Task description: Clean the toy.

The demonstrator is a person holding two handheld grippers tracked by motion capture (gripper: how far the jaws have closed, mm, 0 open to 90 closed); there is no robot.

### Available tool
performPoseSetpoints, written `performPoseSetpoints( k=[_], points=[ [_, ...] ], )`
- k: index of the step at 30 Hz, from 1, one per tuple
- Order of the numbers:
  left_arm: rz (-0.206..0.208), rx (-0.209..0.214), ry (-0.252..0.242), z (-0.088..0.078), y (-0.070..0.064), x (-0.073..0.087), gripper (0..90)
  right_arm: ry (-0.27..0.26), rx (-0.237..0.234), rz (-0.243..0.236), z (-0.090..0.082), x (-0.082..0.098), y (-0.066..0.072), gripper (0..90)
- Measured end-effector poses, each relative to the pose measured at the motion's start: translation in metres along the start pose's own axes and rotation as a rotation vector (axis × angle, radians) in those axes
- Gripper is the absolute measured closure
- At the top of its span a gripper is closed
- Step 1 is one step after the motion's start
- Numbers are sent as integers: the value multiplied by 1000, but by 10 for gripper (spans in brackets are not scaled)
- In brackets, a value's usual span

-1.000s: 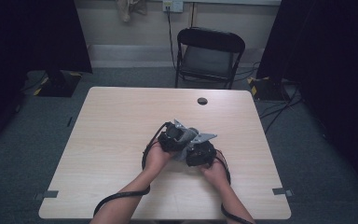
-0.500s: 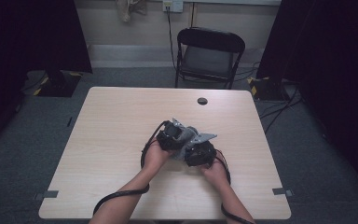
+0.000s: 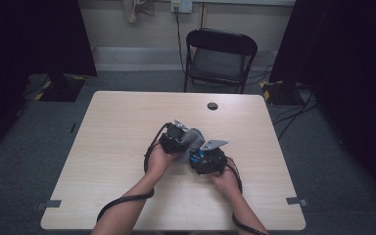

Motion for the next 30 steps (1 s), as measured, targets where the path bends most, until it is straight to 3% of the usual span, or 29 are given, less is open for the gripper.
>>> performPoseSetpoints(
  k=[24,30],
  points=[
    [-67,-13,11,8,26,-1,742,0,-1,1,0,0,0,246],
    [-68,-37,23,11,33,-3,742,0,-1,1,0,0,0,246]
  ],
)
Point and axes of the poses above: each handheld gripper's, and its own axes: z roughly forward along the jaws, x roughly out of its underside, y roughly to its left, the point moved 9 cm from there along z, roughly forward along the jaws, and after that the axes turned 14 degrees about y, right-handed, at the moved point
